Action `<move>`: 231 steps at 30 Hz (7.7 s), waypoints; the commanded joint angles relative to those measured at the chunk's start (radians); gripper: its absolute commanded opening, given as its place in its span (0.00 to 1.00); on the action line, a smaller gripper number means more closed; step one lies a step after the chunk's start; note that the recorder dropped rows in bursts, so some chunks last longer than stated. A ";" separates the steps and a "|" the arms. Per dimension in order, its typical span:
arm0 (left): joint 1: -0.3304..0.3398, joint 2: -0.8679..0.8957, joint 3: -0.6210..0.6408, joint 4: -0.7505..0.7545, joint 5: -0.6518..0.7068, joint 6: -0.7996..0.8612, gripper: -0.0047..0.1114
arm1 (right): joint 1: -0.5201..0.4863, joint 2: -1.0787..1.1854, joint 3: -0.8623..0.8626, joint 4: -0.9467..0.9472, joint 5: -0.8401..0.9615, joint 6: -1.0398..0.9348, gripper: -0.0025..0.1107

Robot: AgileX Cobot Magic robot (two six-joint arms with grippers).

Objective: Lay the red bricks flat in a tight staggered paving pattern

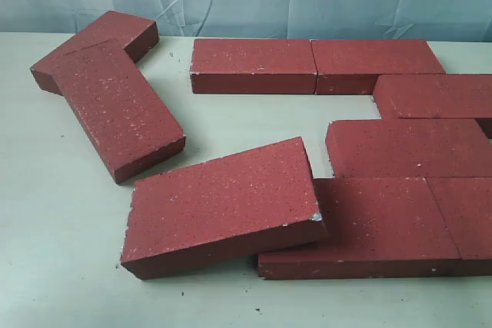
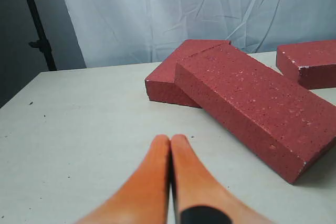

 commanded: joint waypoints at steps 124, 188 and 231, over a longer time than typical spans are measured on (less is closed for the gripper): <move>-0.150 1.467 -0.835 -0.428 0.597 0.685 0.04 | 0.199 1.481 -0.963 0.440 0.429 -0.672 0.01; -0.379 1.613 -0.906 -0.586 0.560 0.804 0.04 | 0.464 1.568 -1.021 0.377 0.534 -0.742 0.01; -0.379 1.911 -1.282 -0.659 0.234 0.838 0.04 | 0.352 1.725 -1.103 0.161 -0.001 -0.608 0.01</move>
